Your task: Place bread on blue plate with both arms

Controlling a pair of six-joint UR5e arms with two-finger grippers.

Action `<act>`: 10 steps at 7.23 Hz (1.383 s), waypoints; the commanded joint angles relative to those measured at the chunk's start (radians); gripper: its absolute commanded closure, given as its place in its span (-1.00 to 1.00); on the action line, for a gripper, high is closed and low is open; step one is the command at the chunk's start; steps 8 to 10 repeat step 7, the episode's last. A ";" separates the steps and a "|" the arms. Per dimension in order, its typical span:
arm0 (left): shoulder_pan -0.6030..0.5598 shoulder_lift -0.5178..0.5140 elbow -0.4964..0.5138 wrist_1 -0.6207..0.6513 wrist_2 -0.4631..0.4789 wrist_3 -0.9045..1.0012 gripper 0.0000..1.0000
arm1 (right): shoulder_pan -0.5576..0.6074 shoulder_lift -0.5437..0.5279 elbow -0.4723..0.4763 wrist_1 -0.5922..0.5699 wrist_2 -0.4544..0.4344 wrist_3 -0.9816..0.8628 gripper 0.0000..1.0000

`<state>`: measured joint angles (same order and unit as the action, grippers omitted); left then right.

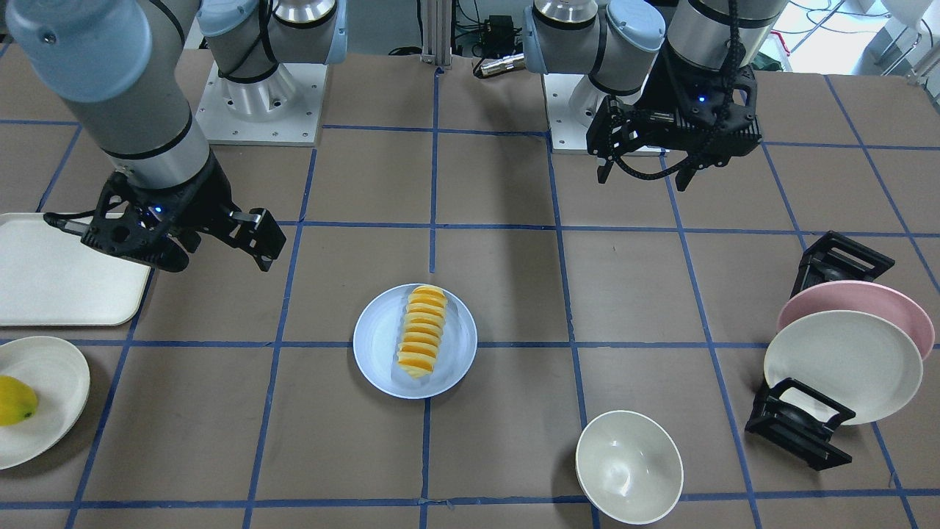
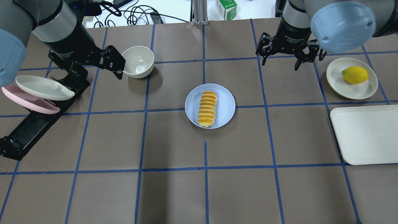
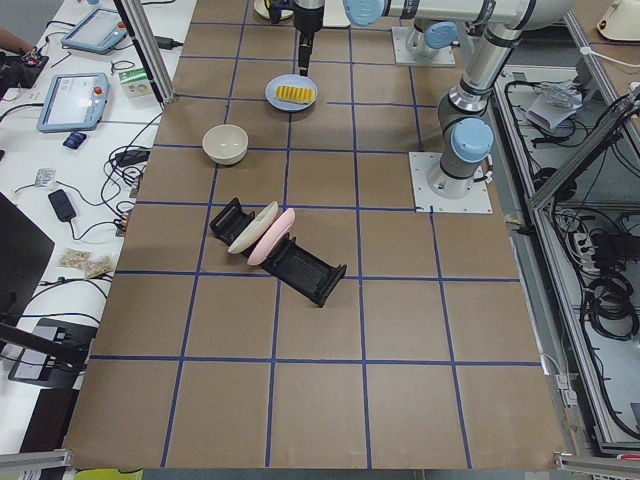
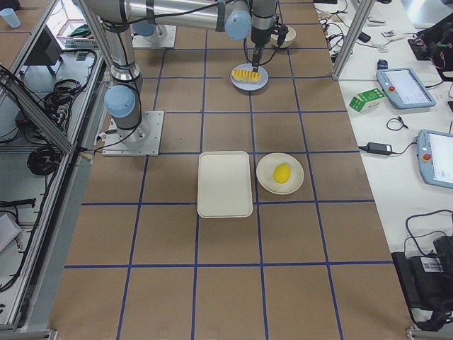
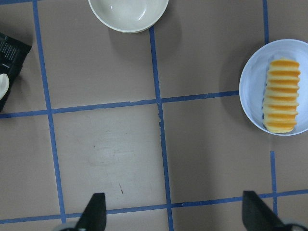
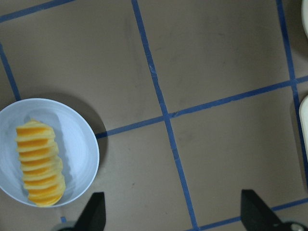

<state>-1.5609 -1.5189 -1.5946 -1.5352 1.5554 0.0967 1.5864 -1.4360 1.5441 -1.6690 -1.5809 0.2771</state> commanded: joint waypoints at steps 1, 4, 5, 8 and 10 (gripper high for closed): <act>-0.002 -0.001 -0.001 0.003 0.000 0.000 -1.00 | 0.000 -0.097 0.002 0.034 0.010 -0.016 -1.00; -0.004 -0.001 -0.002 0.003 0.000 -0.002 -1.00 | -0.008 -0.103 0.024 0.049 0.056 -0.163 -1.00; -0.007 -0.012 -0.002 0.004 0.000 -0.009 -1.00 | -0.009 -0.104 0.027 0.078 0.049 -0.194 -1.00; -0.007 -0.009 -0.004 0.001 -0.001 -0.009 -1.00 | -0.013 -0.104 0.025 0.112 0.044 -0.191 -1.00; -0.007 -0.009 -0.004 0.001 -0.001 -0.009 -1.00 | -0.013 -0.104 0.025 0.112 0.044 -0.191 -1.00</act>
